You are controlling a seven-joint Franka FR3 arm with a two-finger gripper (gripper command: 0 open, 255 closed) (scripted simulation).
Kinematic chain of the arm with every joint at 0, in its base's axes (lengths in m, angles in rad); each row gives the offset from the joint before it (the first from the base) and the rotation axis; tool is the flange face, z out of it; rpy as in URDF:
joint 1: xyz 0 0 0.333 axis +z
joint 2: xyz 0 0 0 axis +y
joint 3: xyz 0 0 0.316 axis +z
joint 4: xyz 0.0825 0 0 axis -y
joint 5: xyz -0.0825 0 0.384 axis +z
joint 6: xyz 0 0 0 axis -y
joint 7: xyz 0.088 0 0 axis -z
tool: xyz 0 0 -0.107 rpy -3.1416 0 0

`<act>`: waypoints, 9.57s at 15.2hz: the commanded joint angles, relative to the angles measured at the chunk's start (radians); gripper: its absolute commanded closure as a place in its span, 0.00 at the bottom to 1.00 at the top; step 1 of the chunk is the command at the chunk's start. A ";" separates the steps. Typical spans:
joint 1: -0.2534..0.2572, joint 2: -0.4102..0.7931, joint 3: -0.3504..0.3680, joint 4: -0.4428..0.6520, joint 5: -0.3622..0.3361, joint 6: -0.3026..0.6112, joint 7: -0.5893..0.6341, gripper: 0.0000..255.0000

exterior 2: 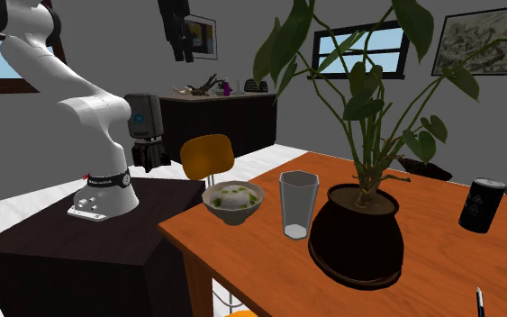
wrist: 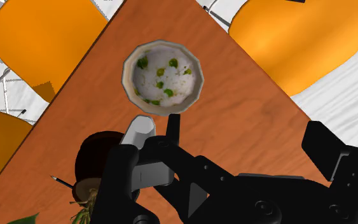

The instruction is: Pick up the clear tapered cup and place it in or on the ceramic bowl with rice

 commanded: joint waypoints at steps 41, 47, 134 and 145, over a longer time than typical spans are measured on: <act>-0.080 1.194 -0.193 0.411 0.242 0.712 -0.351 0.00; -0.080 1.215 -0.188 0.405 0.251 0.738 -0.356 0.00; -0.060 0.520 -0.208 -0.173 0.059 0.653 -0.233 1.00; -0.060 0.521 -0.208 -0.173 0.059 0.654 -0.233 0.00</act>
